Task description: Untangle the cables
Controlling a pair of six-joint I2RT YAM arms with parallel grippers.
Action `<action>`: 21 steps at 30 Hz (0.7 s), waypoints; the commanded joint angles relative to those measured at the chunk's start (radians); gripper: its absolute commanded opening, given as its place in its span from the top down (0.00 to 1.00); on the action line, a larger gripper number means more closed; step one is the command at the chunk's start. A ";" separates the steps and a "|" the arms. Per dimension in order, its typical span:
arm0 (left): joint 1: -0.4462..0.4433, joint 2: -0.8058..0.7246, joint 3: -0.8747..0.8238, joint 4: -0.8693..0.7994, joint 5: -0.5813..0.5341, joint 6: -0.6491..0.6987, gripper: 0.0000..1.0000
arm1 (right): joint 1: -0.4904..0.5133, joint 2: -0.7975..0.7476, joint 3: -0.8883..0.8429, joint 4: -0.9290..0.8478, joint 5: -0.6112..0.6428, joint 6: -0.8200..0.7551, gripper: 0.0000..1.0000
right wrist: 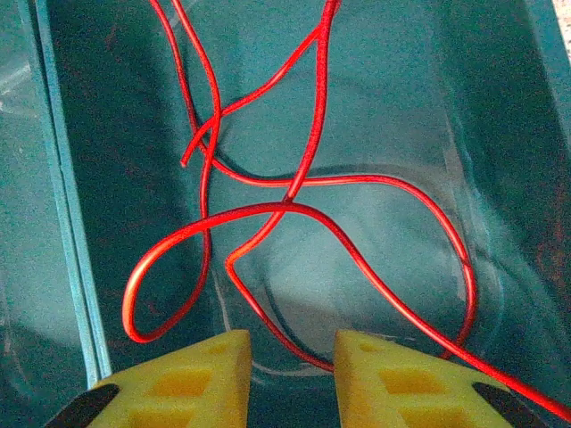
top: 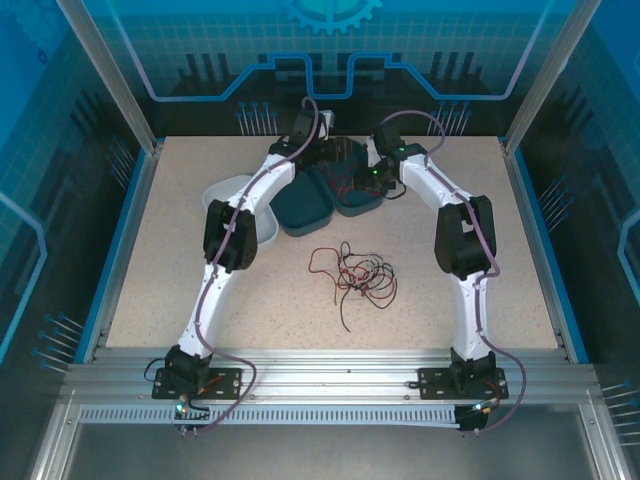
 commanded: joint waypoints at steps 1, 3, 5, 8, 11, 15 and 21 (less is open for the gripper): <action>-0.005 -0.145 -0.037 -0.003 0.017 0.030 0.08 | -0.015 -0.115 0.001 -0.040 0.020 -0.033 0.67; -0.006 -0.194 -0.072 -0.005 0.012 0.036 0.01 | -0.018 -0.164 -0.014 -0.045 0.050 -0.038 0.66; -0.005 -0.251 -0.131 0.010 -0.003 0.040 0.01 | -0.028 -0.213 -0.045 -0.041 0.079 -0.025 0.66; -0.005 -0.354 -0.256 0.053 -0.024 0.041 0.01 | -0.053 -0.283 -0.127 -0.010 0.120 0.002 0.64; -0.005 -0.470 -0.387 0.100 -0.030 0.035 0.01 | -0.094 -0.325 -0.206 0.022 0.129 0.031 0.63; -0.006 -0.626 -0.603 0.176 -0.033 -0.001 0.01 | -0.142 -0.334 -0.284 0.079 0.097 0.041 0.60; -0.005 -0.861 -0.918 0.271 -0.062 -0.089 0.01 | -0.159 -0.250 -0.263 0.120 0.044 -0.012 0.55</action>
